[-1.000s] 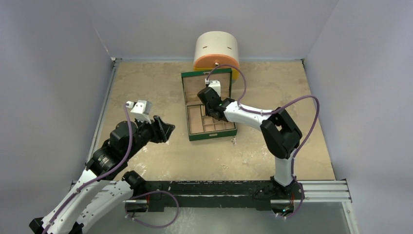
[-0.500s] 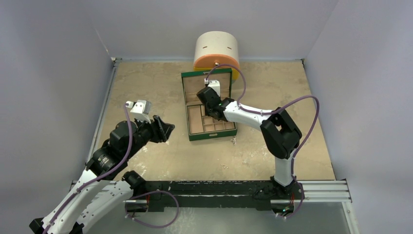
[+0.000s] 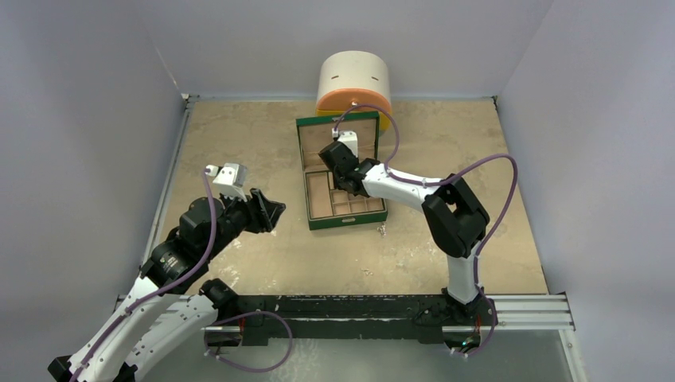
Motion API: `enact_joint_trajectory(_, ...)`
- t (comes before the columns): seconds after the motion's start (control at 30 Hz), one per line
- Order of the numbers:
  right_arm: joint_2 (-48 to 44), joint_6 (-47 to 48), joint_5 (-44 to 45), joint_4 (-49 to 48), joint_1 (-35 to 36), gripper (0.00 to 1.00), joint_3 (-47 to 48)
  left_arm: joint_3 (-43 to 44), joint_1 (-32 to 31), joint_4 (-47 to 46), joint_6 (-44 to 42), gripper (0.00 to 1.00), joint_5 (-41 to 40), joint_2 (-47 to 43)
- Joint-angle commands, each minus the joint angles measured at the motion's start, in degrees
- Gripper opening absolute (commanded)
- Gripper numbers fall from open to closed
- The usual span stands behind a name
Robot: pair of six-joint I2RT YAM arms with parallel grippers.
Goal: Organize the mixed jewelry
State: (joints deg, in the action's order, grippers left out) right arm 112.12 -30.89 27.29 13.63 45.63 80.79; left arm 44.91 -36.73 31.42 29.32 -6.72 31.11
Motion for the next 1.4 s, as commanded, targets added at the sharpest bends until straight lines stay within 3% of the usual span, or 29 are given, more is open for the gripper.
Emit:
enact_joint_trajectory(0.0,2.4,-2.3,-7.5,-1.8,1.8,0.0,1.4,1.4,0.6,-1.6,-1.0,0.52,0.2,0.0)
enact_joint_trajectory(0.17,2.1,-2.3,-7.5,-2.0,1.8,0.0,1.3,1.4,0.5,-1.6,-1.0,0.52,0.2,-0.2)
enact_joint_trajectory(0.57,-4.3,-1.9,-4.4,-1.6,1.8,0.24,0.9,1.4,0.5,-1.6,-1.0,0.52,0.2,0.0)
enact_joint_trajectory(1.0,-11.9,-2.1,-3.3,-3.0,1.8,0.29,-2.7,1.4,0.5,-1.6,-0.9,0.52,0.2,0.0)
enact_joint_trajectory(1.17,-11.6,-1.9,-2.6,-2.7,1.8,0.18,-3.7,1.3,0.5,-1.6,-0.9,0.52,0.2,-0.1)
enact_joint_trajectory(1.3,-9.5,-1.7,-2.2,-3.1,1.6,0.0,-3.5,1.4,0.6,-1.6,-0.9,0.52,0.1,-0.1)
enact_joint_trajectory(1.37,-8.6,-2.1,-1.5,-3.4,1.5,0.0,-3.5,1.4,0.6,-1.6,-0.8,0.52,0.0,-0.2)
